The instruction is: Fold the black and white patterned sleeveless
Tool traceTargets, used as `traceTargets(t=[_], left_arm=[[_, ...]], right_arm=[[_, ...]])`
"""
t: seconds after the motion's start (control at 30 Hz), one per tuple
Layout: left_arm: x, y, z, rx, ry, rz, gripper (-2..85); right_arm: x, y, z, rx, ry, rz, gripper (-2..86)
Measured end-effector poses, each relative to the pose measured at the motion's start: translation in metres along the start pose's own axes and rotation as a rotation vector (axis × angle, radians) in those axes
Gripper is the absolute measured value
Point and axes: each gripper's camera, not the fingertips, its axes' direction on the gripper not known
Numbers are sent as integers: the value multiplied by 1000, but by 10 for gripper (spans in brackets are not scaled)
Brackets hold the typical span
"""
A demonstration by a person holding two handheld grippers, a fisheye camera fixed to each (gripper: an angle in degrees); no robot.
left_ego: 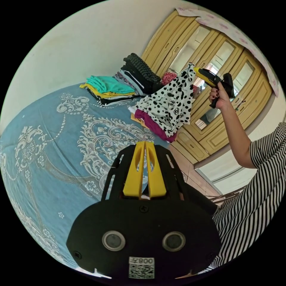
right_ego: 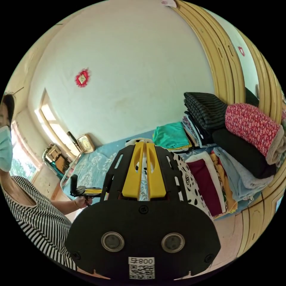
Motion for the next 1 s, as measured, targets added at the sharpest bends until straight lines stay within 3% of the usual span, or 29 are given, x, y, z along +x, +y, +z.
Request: traceTargets(t=[0.33, 0.6, 0.7, 0.83, 1.0], left_arm=[[0, 145, -78, 207, 48, 15, 25], [-23, 246, -91, 325, 61, 12, 33], [-24, 276, -58, 256, 53, 41, 24], [-11, 333, 21, 60, 273, 121, 9], [-3, 413, 64, -32, 270, 182, 12]], right_arm=[[-84, -141, -155, 141, -331, -268, 10], [-132, -222, -217, 164, -478, -441, 10], [-134, -249, -219, 138, -532, -462, 10], [-124, -279, -215, 113, -591, -449, 10], [-91, -303, -221, 102, -664, -403, 11]])
